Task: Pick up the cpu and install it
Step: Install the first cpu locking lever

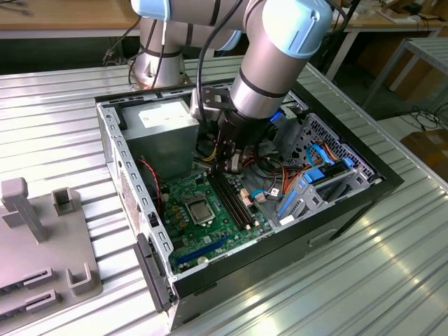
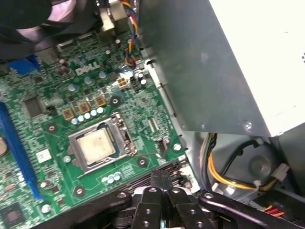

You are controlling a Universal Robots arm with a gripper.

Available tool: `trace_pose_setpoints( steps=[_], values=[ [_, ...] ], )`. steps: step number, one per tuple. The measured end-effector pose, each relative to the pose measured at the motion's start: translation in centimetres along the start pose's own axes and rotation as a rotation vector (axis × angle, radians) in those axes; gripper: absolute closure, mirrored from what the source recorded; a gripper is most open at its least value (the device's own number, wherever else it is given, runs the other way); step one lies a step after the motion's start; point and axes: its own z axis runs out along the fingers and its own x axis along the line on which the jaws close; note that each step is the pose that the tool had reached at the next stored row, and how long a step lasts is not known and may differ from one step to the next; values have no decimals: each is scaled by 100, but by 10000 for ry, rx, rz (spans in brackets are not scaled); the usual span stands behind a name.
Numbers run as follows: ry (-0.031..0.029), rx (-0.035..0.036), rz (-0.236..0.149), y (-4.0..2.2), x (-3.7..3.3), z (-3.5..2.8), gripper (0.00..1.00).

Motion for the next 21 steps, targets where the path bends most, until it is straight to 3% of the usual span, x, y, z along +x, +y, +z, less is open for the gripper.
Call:
trace_pose_setpoints(
  steps=[2,5,14,21],
  values=[
    [-130,-54,-9,1,-4,7,89],
    [-237,-97,-2,2,-8,28,89],
    [-256,-92,92,28,-66,101,89],
    [-257,-92,91,66,-48,116,89]
  ],
)
